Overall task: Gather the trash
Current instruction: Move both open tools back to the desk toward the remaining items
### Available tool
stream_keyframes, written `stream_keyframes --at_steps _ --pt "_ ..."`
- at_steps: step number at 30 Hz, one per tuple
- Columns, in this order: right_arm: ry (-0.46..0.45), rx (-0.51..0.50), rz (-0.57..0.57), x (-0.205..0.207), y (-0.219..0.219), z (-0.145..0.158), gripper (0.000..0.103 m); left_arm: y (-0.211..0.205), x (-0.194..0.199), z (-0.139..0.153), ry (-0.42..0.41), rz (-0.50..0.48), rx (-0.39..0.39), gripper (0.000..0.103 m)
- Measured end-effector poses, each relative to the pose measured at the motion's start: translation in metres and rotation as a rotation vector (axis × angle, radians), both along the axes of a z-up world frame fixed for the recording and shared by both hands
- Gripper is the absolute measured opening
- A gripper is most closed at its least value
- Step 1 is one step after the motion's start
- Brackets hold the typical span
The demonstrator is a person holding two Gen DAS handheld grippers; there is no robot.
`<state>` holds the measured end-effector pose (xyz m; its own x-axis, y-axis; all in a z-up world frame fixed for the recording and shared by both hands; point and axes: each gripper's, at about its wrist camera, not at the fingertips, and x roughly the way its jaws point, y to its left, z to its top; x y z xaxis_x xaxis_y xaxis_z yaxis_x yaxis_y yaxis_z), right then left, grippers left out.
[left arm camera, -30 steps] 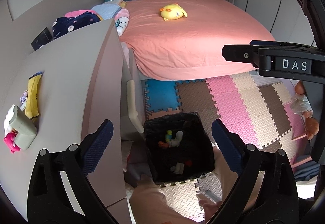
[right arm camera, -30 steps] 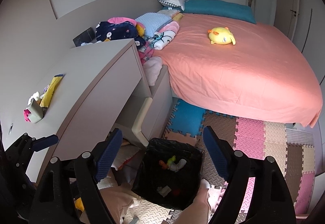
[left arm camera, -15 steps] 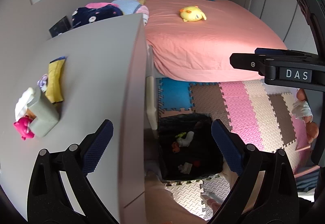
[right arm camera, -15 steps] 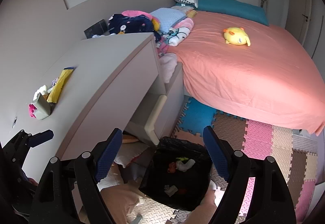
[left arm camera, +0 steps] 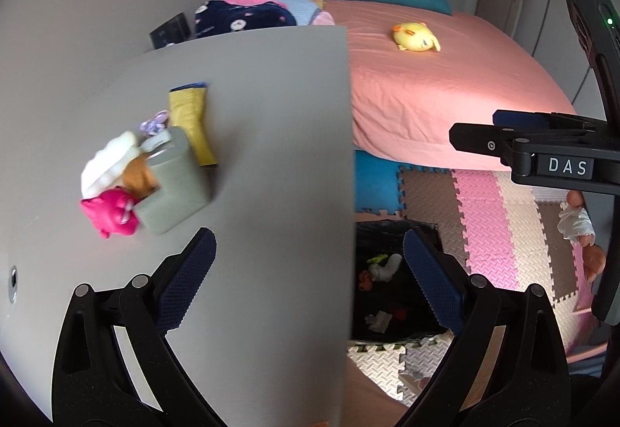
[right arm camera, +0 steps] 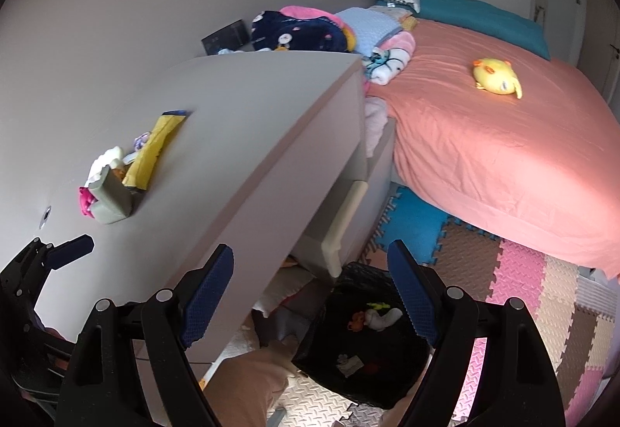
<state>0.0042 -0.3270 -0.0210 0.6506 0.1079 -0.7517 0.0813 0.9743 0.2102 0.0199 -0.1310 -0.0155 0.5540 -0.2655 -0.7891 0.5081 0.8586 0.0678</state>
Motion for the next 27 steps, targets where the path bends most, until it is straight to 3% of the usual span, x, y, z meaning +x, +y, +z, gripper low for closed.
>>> stream_keyframes --at_steps 16,27 --pt "0.004 -0.025 0.147 0.033 0.071 0.005 0.082 0.089 0.015 0.010 -0.010 0.197 -0.037 0.094" --pt "0.011 -0.056 0.227 0.047 0.111 0.006 0.082 0.130 0.047 0.007 0.001 0.268 -0.064 0.094"
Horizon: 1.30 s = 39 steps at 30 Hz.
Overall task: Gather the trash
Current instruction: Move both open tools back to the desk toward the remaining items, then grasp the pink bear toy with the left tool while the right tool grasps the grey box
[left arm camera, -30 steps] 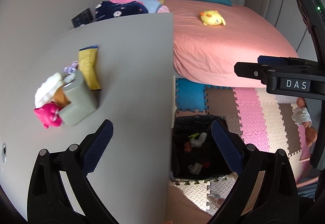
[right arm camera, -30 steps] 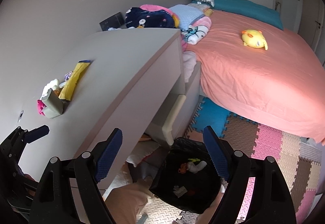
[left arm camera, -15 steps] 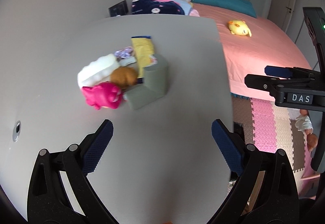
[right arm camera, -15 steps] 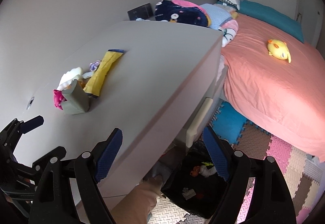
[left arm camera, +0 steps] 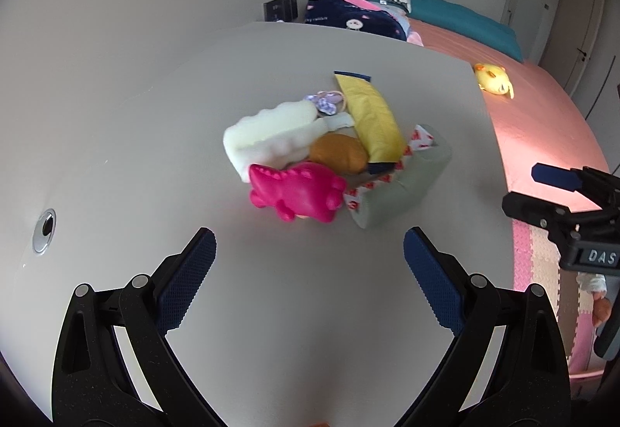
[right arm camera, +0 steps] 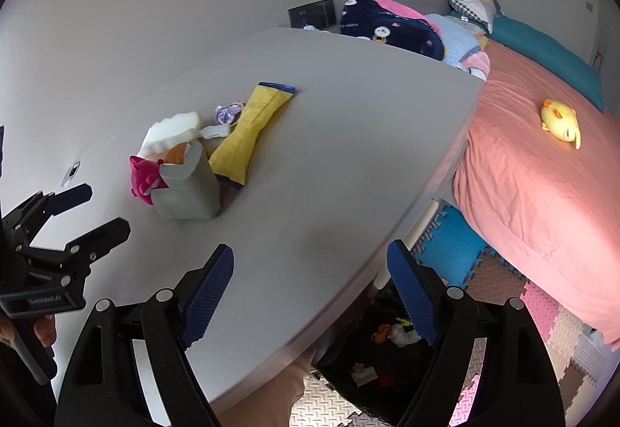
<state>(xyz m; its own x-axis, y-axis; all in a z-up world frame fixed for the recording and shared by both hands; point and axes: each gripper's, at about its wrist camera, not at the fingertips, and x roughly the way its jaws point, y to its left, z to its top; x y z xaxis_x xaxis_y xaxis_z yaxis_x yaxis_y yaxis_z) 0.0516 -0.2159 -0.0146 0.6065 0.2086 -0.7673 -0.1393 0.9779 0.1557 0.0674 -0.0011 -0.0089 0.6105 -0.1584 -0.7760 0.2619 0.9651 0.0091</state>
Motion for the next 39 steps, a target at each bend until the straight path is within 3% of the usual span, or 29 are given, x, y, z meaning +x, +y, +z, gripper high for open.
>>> stream_keyframes --at_steps 20,25,27,30,39 --pt "0.016 -0.020 0.040 0.019 0.039 -0.005 0.082 0.023 0.055 -0.029 0.054 -0.009 -0.061 0.094" --pt "0.015 -0.002 0.040 0.022 0.046 -0.006 0.082 0.027 0.062 -0.032 0.061 -0.011 -0.078 0.076" --pt "0.011 0.012 0.040 0.022 0.047 -0.005 0.082 0.030 0.062 -0.032 0.050 -0.003 -0.080 0.063" --pt "0.005 0.036 0.038 0.023 0.050 -0.003 0.082 0.038 0.063 -0.031 0.048 0.011 -0.109 0.062" --pt "-0.012 0.056 0.067 0.031 0.066 0.004 0.082 0.056 0.042 -0.020 -0.010 0.045 -0.048 0.062"
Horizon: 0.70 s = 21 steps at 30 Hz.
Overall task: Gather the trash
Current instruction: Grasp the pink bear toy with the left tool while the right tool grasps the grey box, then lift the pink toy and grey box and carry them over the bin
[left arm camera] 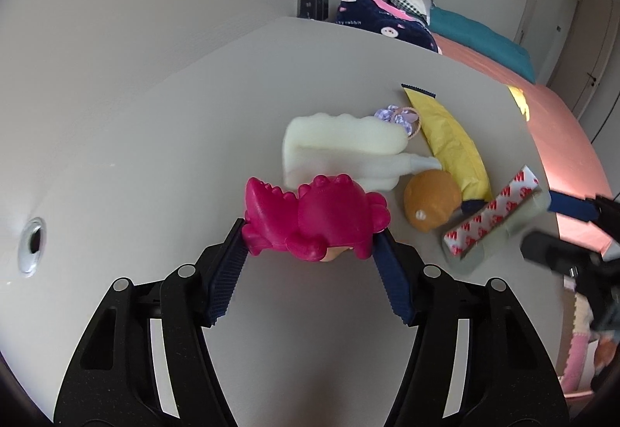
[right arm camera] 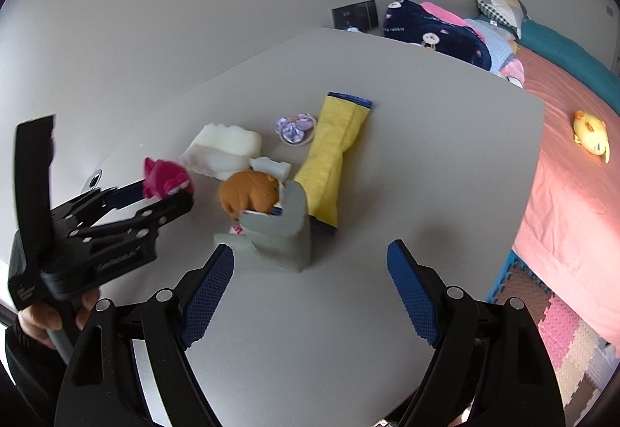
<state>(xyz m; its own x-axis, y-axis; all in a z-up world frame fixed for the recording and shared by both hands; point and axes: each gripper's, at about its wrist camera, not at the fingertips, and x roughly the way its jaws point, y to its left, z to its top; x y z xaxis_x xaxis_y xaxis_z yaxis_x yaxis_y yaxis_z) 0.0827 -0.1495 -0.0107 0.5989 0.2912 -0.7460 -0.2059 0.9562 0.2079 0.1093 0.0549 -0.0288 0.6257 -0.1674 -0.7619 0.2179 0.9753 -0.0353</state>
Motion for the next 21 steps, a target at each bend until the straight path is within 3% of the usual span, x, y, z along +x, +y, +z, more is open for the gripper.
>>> stream_keyframes --at_steps 11,15,17,21 --pt "-0.013 -0.008 0.007 0.010 0.017 0.000 0.081 0.026 -0.013 0.009 -0.010 0.039 -0.003 0.062" --pt "0.000 -0.008 0.040 0.011 0.023 -0.001 0.059 0.032 -0.013 0.010 -0.008 0.050 -0.015 0.062" --pt "0.009 0.009 0.041 0.012 0.023 -0.002 0.055 0.032 -0.014 0.011 -0.011 0.049 -0.015 0.062" --pt "0.010 0.025 0.046 0.012 0.022 0.001 0.037 0.027 -0.015 0.014 -0.020 0.040 -0.006 0.062"
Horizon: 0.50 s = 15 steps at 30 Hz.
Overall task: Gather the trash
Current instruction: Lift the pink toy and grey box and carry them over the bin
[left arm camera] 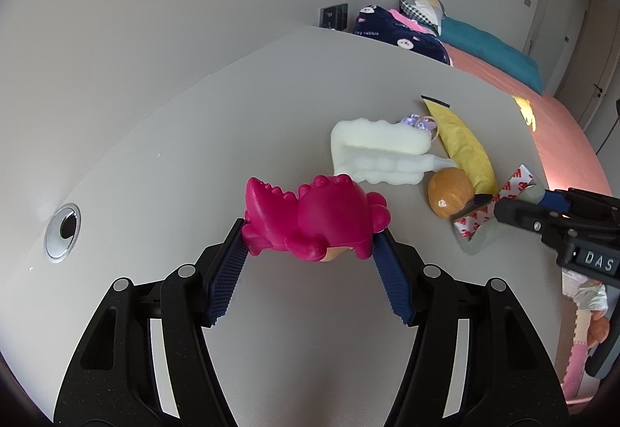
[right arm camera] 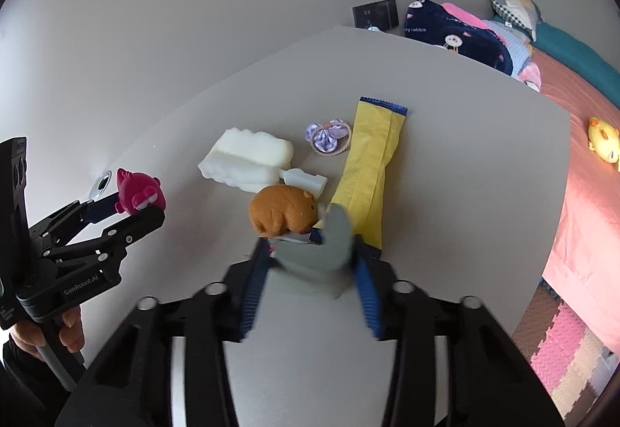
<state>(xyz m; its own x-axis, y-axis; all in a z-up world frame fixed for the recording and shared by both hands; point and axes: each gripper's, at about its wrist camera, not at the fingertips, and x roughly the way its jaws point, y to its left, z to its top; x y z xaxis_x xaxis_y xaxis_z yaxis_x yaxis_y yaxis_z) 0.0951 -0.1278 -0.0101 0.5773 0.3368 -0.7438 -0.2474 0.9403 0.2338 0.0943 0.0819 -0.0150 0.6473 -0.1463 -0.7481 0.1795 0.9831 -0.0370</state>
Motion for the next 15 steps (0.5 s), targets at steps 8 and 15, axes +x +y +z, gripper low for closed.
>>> stream_keyframes --at_steps 8,15 --pt "-0.031 0.022 -0.016 -0.016 -0.016 0.012 0.036 -0.017 -0.007 0.005 -0.014 -0.034 0.022 0.062" --pt "-0.044 0.034 -0.039 -0.034 -0.039 0.018 0.036 -0.040 -0.023 0.010 -0.026 -0.063 0.038 0.062"
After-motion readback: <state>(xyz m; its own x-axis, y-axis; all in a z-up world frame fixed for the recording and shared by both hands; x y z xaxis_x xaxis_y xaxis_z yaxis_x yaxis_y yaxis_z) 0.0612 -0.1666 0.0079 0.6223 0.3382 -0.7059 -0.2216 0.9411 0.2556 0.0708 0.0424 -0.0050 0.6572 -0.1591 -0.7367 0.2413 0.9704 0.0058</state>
